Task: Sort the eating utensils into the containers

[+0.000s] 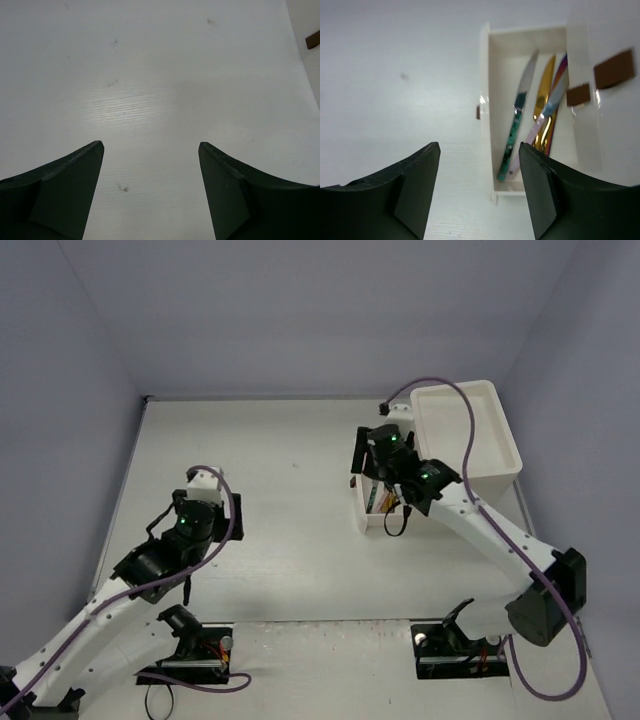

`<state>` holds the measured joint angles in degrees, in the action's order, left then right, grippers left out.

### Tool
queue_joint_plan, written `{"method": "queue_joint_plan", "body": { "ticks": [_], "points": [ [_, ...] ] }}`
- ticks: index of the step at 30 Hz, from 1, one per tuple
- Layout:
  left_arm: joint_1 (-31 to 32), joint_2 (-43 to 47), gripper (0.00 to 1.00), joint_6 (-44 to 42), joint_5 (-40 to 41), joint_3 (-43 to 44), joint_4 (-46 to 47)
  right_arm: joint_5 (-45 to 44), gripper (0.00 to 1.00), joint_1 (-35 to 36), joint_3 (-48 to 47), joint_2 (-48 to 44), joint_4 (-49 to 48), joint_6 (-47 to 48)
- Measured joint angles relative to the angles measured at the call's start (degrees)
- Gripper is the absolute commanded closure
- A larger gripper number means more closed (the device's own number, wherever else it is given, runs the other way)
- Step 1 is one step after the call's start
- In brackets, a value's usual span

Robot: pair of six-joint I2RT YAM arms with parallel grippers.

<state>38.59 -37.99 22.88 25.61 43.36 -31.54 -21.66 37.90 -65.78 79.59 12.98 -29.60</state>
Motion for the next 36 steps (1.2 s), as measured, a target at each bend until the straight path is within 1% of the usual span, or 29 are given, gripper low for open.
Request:
{"method": "queue_joint_plan", "body": {
  "ticks": [4, 7, 11, 14, 18, 20, 24, 28, 31, 34, 36],
  "points": [
    [0.0, -7.1, 0.27, -3.2, -6.3, 0.4, 5.9, 2.3, 0.36, -2.8, -7.0, -5.7, -0.2, 7.4],
    [0.0, -14.8, 0.27, -5.9, -11.0, 1.3, 11.1, 4.5, 0.37, -8.4, -10.3, -8.2, 1.0, 11.7],
    [0.0, -25.0, 0.26, -9.2, -16.8, 4.4, 17.8, 8.5, 0.38, -17.3, -12.4, -8.2, 2.7, 15.6],
    [0.0, -33.0, 0.26, -11.4, -21.6, 7.2, 23.7, 10.9, 0.41, -21.1, -12.5, -6.7, 4.4, 17.0],
    [0.0, -43.0, 0.26, -14.2, -28.1, 11.1, 29.8, 13.2, 0.47, -22.2, -12.5, -3.9, 5.9, 18.2],
    [0.0, -47.9, 0.26, -15.5, -31.2, 13.7, 31.3, 13.9, 0.51, -22.2, -12.5, -2.5, 6.1, 18.7],
    [0.0, -56.3, 0.26, -18.0, -37.1, 18.1, 34.4, 14.7, 0.56, -22.2, -12.5, -0.7, 6.4, 19.3],
    [0.0, -62.2, 0.26, -21.2, -44.0, 21.6, 36.0, 15.0, 0.63, -22.2, -12.5, 0.0, 6.6, 19.4],
    [0.0, -67.6, 0.26, -24.5, -49.0, 25.6, 37.3, 15.1, 0.71, -22.2, -12.5, 0.5, 6.6, 19.2],
    [0.0, -72.0, 0.27, -27.5, -53.6, 28.6, 38.2, 15.1, 0.76, -22.2, -12.5, 1.0, 6.5, 19.2],
    [0.0, -74.6, 0.27, -29.1, -56.3, 30.3, 38.4, 15.1, 0.82, -22.3, -12.4, 1.1, 6.4, 19.2]
  ]
}}
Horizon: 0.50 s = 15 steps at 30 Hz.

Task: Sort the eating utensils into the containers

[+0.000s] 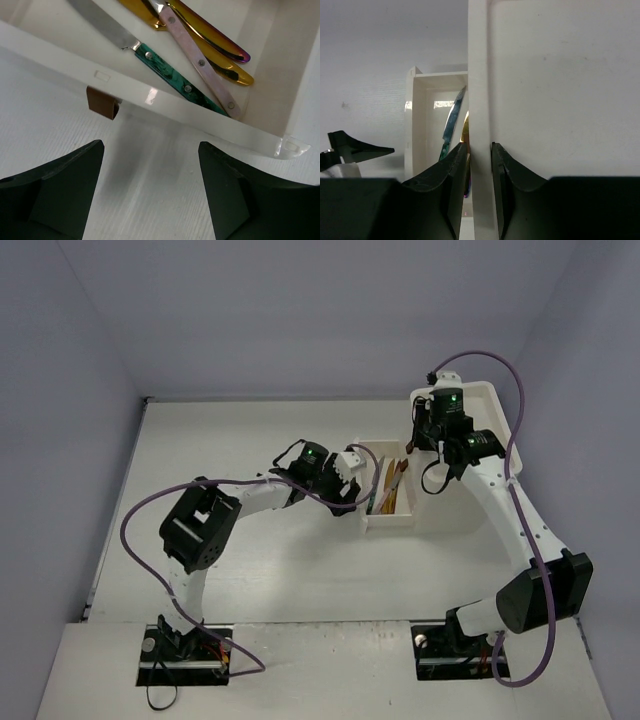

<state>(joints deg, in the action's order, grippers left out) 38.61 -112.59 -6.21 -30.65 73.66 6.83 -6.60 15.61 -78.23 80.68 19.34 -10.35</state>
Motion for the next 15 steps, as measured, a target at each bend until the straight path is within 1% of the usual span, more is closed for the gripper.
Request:
{"method": "queue_joint_plan", "body": {
  "ticks": [1, 3, 4, 13, 15],
  "points": [
    [0.0, -1.1, 0.27, -0.7, -1.2, 0.8, 0.0, 0.0, 0.86, -0.1, 0.0, 0.0, 0.0, 0.0],
    [0.0, -3.0, 0.27, -2.1, -3.4, 2.2, 0.0, 0.0, 0.98, -0.2, 0.1, 0.0, -0.2, 0.1],
    [0.0, -3.8, 0.28, -2.8, -4.4, 2.9, -0.1, 0.0, 1.0, -0.2, 0.2, 0.0, -0.2, 0.1],
    [-0.8, -12.4, 0.42, -7.1, -14.0, 9.9, 0.0, 2.0, 1.0, -0.8, 0.3, 0.0, -0.5, 0.5],
    [-1.2, -14.2, 0.43, -7.6, -16.3, 12.5, -1.1, 2.7, 1.0, -1.0, 0.3, 0.0, -0.5, 0.6]
  ]
}}
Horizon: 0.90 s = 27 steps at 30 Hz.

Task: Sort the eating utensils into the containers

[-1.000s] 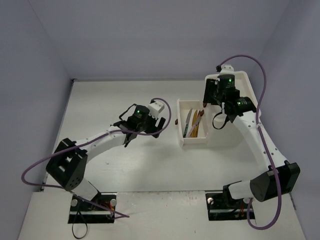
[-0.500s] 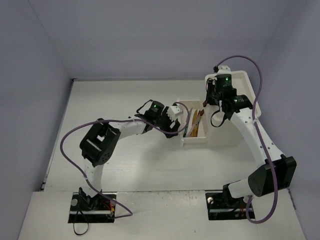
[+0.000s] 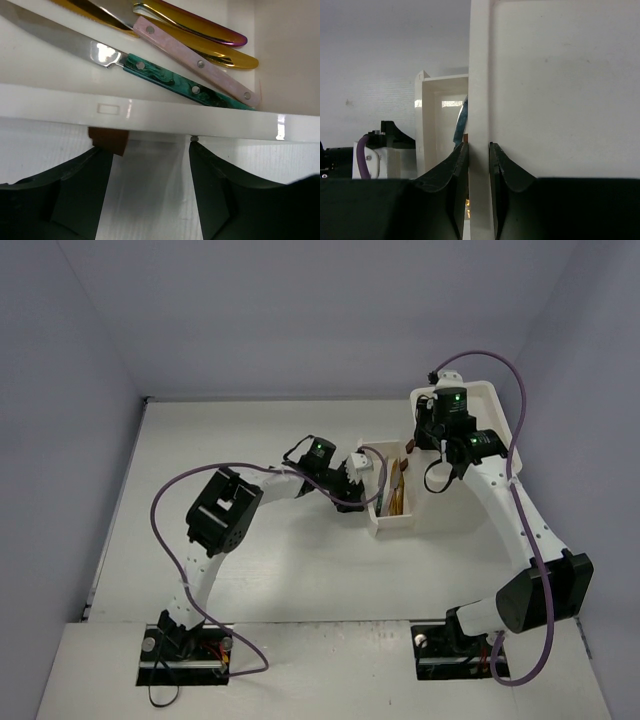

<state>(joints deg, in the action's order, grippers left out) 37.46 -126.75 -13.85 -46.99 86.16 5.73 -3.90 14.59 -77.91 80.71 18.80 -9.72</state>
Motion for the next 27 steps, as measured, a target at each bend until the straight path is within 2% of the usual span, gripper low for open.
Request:
{"method": "queue_joint_plan", "body": {
  "ticks": [9, 15, 23, 27],
  "points": [
    [-0.9, -6.3, 0.43, -1.2, -4.9, 10.5, -3.8, 1.9, 1.0, -0.7, 0.0, 0.0, -0.1, 0.6],
    [0.4, -9.9, 0.43, -0.6, -3.4, 17.7, -2.5, 2.1, 1.0, -0.7, 0.0, 0.0, -0.1, 0.6],
    [5.5, -16.7, 0.43, 1.4, -0.8, 29.3, -0.8, 2.4, 1.0, -0.7, 0.0, 0.1, -0.3, 0.6],
    [5.7, -19.1, 0.43, 3.0, -0.9, 33.0, -1.7, 2.3, 1.0, -1.0, 0.0, 0.1, -0.4, 0.6]
  ]
}}
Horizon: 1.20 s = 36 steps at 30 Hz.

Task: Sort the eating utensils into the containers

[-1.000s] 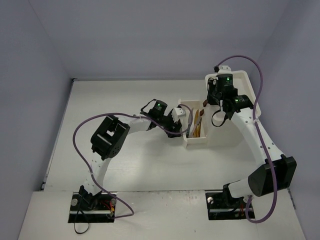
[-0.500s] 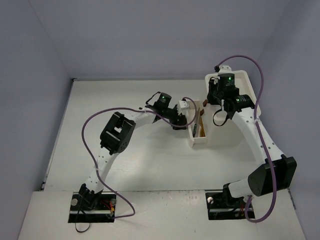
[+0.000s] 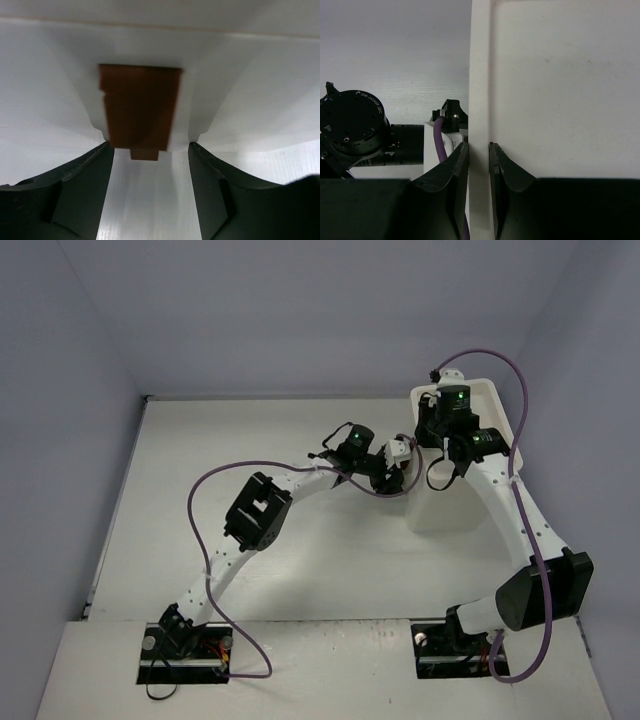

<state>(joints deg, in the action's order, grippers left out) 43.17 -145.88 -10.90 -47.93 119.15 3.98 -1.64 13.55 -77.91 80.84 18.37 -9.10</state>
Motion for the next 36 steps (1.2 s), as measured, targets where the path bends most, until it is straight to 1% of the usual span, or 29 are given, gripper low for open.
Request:
{"method": "queue_joint_plan", "body": {
  "ticks": [4, 6, 8, 9, 10, 11, 14, 16, 18, 20, 23, 24, 26, 29, 31, 36],
  "points": [
    [-0.3, -0.5, 0.42, 2.7, 0.8, -0.3, 1.9, -0.1, 1.0, 0.0, 0.0, 0.1, -0.1, 0.0],
    [-0.3, 0.3, 0.41, 4.1, 2.6, -3.1, 5.2, -0.1, 1.0, 0.0, 0.0, 0.1, -0.1, 0.0],
    [-0.2, 2.0, 0.39, 4.9, 5.0, -8.0, 9.3, -0.1, 1.0, 0.0, 0.0, 0.1, -0.1, 0.0],
    [-0.1, 3.1, 0.38, 5.2, 6.2, -10.7, 11.2, -0.1, 0.97, 0.0, 0.0, 0.1, -0.1, 0.0],
    [0.2, 4.4, 0.37, 5.3, 7.4, -13.6, 13.0, 0.0, 0.92, 0.0, 0.0, 0.1, -0.1, 0.0],
    [0.3, 6.3, 0.36, 5.2, 8.7, -17.0, 14.3, 0.0, 0.84, 0.0, 0.0, 0.1, -0.1, 0.0],
    [0.6, 13.5, 0.34, 5.1, 12.3, -27.3, 16.8, 0.2, 0.56, 0.0, -0.3, 0.1, 0.0, 0.0],
    [0.4, 18.5, 0.33, 5.1, 14.6, -32.3, 17.9, 1.4, 0.43, 0.2, -0.8, 0.1, 0.3, -0.2],
    [-0.1, 24.2, 0.32, 5.1, 17.0, -36.5, 18.6, 2.4, 0.27, 0.6, -1.5, 0.2, 0.7, -0.2],
    [-1.0, 30.3, 0.31, 5.7, 20.4, -40.1, 19.6, 2.9, 0.18, 0.9, -3.0, 0.2, 1.8, 0.3],
    [-3.3, 42.4, 0.31, 8.3, 26.3, -46.4, 20.3, 2.6, 0.03, 1.2, -5.9, -0.4, 2.6, 0.7],
    [-4.2, 46.6, 0.31, 9.4, 28.3, -48.1, 20.3, 2.2, 0.0, 1.1, -6.6, -1.0, 2.7, 0.8],
    [-5.9, 54.7, 0.31, 11.0, 32.7, -50.6, 19.1, 0.8, 0.0, 1.1, -7.1, -3.2, 2.7, 1.3],
    [-7.4, 66.6, 0.3, 12.6, 40.2, -52.6, 13.6, -1.6, 0.0, 1.1, -7.0, -8.9, 3.9, 1.7],
    [-7.4, 74.5, 0.29, 13.1, 44.5, -52.8, 8.1, -3.0, 0.0, 1.1, -6.7, -13.7, 4.1, 1.7],
    [-7.2, 93.5, 0.24, 13.8, 55.9, -52.0, -10.7, -6.2, 0.0, 1.1, -3.4, -28.6, 4.3, 1.7]
  ]
}}
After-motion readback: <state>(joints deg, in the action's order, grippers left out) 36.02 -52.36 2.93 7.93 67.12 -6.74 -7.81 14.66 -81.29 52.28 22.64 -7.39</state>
